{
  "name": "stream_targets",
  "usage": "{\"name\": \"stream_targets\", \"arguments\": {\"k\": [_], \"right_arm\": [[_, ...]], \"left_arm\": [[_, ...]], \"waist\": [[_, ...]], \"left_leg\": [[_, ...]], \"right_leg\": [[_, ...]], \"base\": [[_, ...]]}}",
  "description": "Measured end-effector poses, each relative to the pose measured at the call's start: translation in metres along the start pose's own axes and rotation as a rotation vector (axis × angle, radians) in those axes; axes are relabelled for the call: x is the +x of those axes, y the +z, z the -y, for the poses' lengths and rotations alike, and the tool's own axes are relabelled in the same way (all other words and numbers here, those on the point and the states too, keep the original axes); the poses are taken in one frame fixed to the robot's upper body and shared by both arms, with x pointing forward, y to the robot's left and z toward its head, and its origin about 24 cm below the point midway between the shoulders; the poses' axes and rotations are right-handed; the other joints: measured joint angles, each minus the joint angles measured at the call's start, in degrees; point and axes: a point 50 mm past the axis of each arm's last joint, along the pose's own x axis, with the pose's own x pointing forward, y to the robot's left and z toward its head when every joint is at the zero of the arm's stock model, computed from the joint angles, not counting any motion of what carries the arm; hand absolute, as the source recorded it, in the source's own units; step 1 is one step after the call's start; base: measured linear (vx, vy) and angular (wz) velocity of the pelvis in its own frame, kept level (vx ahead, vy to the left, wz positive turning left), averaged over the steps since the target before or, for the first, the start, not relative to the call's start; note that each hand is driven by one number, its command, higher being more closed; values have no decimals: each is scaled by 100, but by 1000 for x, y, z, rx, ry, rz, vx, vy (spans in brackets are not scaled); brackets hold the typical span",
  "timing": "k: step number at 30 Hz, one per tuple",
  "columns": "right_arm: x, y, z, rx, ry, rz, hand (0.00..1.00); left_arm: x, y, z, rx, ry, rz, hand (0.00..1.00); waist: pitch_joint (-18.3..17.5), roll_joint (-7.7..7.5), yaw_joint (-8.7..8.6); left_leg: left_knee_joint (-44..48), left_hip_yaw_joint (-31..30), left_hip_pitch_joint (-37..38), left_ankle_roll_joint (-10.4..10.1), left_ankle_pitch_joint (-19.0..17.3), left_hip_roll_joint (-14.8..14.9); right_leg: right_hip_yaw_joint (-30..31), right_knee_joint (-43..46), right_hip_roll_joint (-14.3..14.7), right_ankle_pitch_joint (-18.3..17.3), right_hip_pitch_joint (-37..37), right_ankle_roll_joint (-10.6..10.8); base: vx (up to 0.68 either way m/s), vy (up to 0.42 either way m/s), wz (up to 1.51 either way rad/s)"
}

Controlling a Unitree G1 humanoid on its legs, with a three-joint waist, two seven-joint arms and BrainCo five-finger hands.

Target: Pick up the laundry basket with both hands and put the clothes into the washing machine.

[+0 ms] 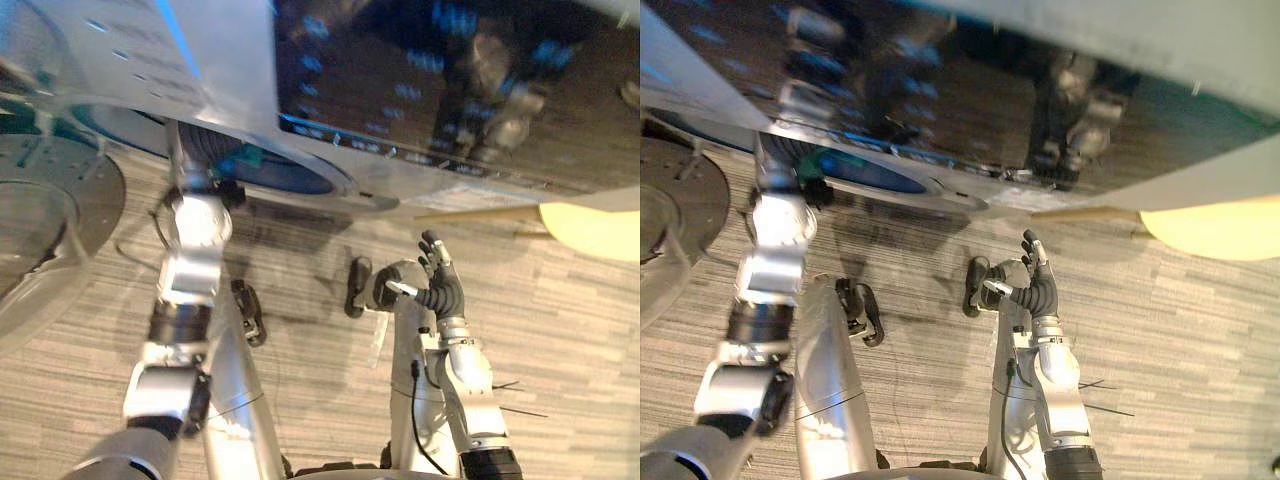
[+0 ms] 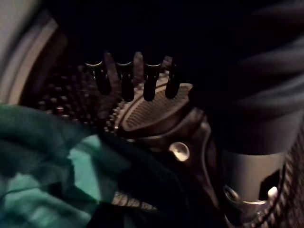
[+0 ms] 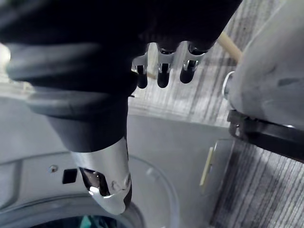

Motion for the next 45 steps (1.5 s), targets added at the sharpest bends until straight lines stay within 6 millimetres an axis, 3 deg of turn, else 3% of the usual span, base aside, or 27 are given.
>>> {"name": "stream_targets", "arguments": {"k": [2, 5, 10, 14, 18, 25, 26, 28, 34, 39, 42, 45], "right_arm": [[1, -8, -3, -18, -20, -36, 0], [4, -17, -11, -68, -34, -81, 0], [17, -18, -16, -89, -42, -92, 0], [27, -22, -19, -89, -61, -116, 0], [36, -24, -20, -94, -61, -128, 0], [45, -26, -18, -41, -86, -141, 0], [47, -24, -18, -39, -87, -134, 0], [48, -23, -17, -36, -93, -131, 0], [51, -15, -15, -27, -100, -76, 0], [52, -10, -16, -21, -103, -52, 0], [52, -9, -16, -19, -104, -49, 0], [51, -11, -15, -19, -107, -57, 0]], "left_arm": [[-33, -21, 14, -134, 18, -140, 0], [-61, -34, 25, -262, 90, -279, 0], [-68, -51, 29, -409, 181, -416, 0], [-66, -72, 36, -454, 221, -545, 0], [-56, -81, 43, -465, 234, -610, 0], [5, -79, 26, -470, 306, -601, 0], [18, -73, 22, -480, 307, -575, 100], [36, -60, 19, -491, 298, -530, 100], [45, -63, -2, -444, 352, -526, 100], [50, -59, -7, -429, 353, -499, 100], [48, -56, -3, -427, 351, -487, 100], [26, -50, 8, -446, 320, -428, 100]], "waist": [[-119, 4, 93], [-138, 1, 151], [-139, 3, 268], [-139, 4, 274], [-139, 4, 274], [-137, 2, 251], [-136, 1, 230], [-133, -2, 188], [-103, -9, 193], [17, -8, 179], [44, -6, 181], [44, -6, 194]], "left_leg": [[-202, -34, 104, -50, 52, -41], [-439, -27, 249, -72, 166, -132], [-615, -81, 256, -158, 280, -171], [-695, -144, 190, -179, 373, -169], [-695, -152, 125, -189, 395, -163], [-647, -178, -230, -223, 443, -56], [-620, -215, -286, -225, 443, -44], [-589, -246, -352, -226, 443, 10], [-509, -269, -526, -228, 442, 30], [-452, -270, -534, -227, 440, 18], [-451, -250, -516, -225, 439, 3], [-485, -194, -404, -215, 434, 4]], "right_leg": [[-66, -161, -6, -25, 138, -12], [-79, -255, -94, -46, 263, -29], [-170, -353, -92, -49, 290, -37], [-254, -401, -92, -28, 276, -81], [-266, -404, -86, -13, 218, -107], [-309, -436, 29, 82, -130, -227], [-338, -434, 50, 85, -159, -230], [-369, -434, 75, 85, -191, -229], [-373, -398, 93, 76, -346, -205], [-362, -386, 80, 110, -318, -182], [-351, -385, 51, 111, -303, -180], [-318, -395, 37, 105, -215, -168]], "base": [[41, -39, 13], [21, -70, 21], [-16, -73, 7], [-14, -73, 7], [-4, -19, 0], [-11, -41, -11], [4, -28, -8], [-1, -28, -6], [-3, -9, -2], [0, 0, 0], [0, 0, 0], [6, -8, 1]]}}
